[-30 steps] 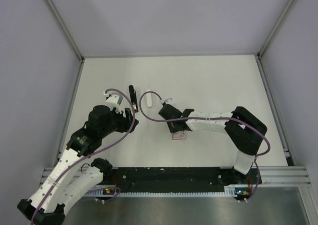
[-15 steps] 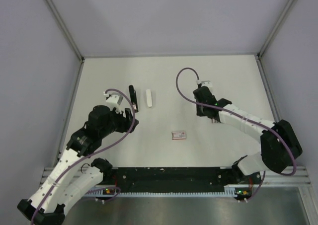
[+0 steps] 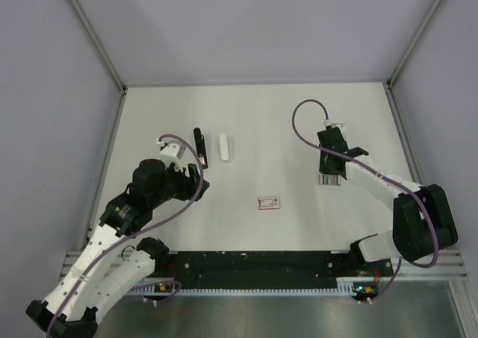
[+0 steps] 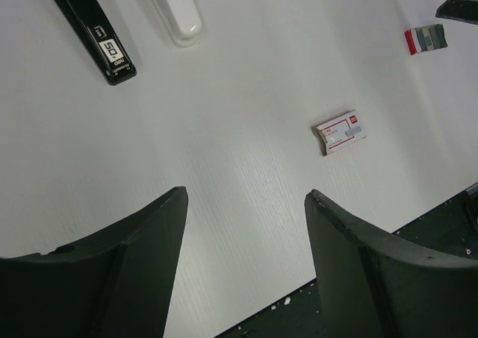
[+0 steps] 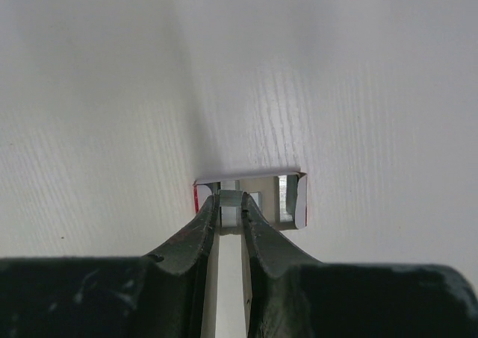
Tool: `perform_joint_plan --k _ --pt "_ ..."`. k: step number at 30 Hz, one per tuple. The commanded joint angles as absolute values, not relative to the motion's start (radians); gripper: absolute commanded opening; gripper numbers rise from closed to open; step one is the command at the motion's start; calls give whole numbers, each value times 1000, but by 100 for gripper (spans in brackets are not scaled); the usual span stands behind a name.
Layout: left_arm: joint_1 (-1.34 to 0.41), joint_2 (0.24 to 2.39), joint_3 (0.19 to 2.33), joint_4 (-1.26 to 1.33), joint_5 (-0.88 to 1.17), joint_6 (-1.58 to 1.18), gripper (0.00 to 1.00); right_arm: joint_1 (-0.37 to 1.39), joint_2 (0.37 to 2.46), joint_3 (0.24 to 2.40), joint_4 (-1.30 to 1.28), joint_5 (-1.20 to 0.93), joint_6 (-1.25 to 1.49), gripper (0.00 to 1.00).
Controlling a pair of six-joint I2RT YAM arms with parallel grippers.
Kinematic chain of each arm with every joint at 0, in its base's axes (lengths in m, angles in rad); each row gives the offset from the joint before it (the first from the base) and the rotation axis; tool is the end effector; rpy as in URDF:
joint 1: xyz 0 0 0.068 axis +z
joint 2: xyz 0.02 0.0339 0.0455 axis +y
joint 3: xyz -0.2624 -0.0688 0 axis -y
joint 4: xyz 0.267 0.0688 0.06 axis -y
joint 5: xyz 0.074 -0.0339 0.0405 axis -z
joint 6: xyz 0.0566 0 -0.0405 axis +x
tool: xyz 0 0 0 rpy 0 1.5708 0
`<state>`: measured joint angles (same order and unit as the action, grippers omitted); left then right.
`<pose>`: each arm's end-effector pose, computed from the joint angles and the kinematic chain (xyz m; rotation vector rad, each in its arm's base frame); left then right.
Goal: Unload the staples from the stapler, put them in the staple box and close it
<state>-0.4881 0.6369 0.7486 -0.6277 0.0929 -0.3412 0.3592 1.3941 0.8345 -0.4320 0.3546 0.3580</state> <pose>0.1575 -0.0896 0.2946 0.2148 2.1301 -0.5932 0.2892 0.0876 0.1746 0.1307 2.4764 -0.1565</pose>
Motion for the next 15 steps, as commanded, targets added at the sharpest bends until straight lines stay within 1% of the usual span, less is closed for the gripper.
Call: perform_joint_plan --k 1,15 --pt "-486 626 744 -581 112 -328 70 313 1385 824 -393 350 331 12" --pt "-486 641 744 -583 104 -330 70 267 1451 788 -325 328 324 11"
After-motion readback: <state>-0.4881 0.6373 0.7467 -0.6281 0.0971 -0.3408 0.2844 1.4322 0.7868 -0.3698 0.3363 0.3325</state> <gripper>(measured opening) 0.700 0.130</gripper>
